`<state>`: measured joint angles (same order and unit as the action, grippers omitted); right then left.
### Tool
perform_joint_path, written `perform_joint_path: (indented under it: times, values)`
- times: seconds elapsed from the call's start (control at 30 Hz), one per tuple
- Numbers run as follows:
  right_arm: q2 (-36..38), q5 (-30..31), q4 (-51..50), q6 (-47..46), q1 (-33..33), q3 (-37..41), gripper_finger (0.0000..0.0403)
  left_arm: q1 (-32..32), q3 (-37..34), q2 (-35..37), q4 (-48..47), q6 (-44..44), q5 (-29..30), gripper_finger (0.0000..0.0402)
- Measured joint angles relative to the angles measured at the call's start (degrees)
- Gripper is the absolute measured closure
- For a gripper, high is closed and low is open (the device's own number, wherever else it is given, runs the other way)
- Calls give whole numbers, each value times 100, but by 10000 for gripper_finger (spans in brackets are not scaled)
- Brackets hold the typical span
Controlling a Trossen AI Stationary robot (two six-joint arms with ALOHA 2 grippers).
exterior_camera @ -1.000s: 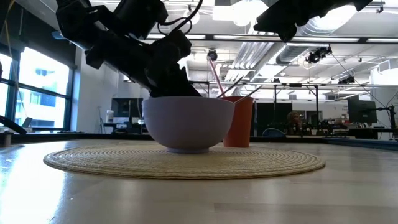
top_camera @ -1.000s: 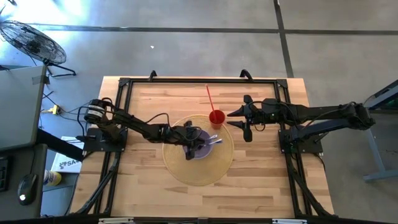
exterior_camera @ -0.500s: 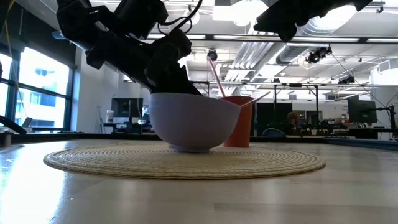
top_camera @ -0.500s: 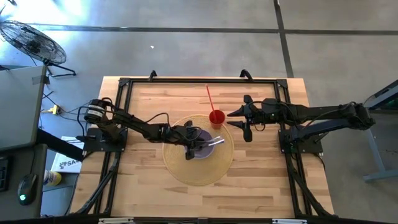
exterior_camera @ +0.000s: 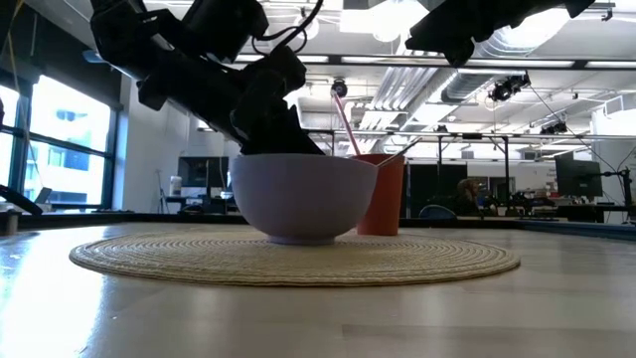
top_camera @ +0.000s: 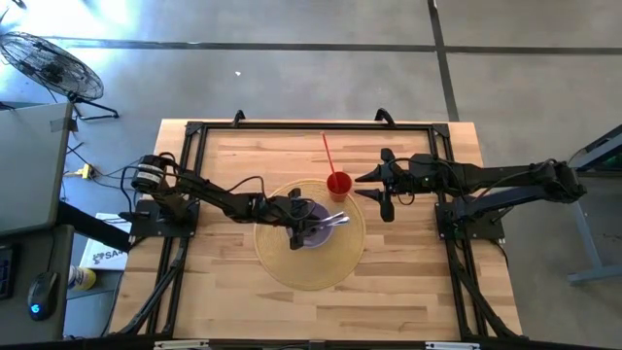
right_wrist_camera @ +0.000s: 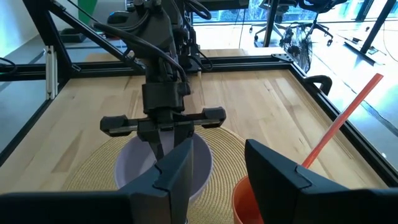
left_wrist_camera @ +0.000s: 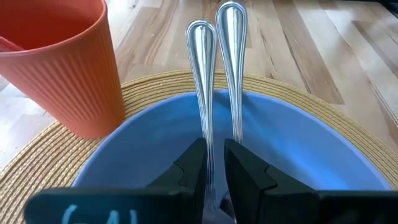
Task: Pick & Place Utensil
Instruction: Put the silver spoon into the violet bowl, then return to Home Position
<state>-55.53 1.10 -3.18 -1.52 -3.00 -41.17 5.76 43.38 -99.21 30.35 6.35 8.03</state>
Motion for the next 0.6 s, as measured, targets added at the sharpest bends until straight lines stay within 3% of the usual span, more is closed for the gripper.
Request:
perform_joint_path:
  times: [0.2, 0.6]
  values:
    - [0, 0, 0, 0, -1, 0, 263, 0, 2, 241, -128, -62, -15, 346]
    - [0, 0, -44, 0, 1, 0, 263, 2, -55, 1557, -902, -458, -270, 346]
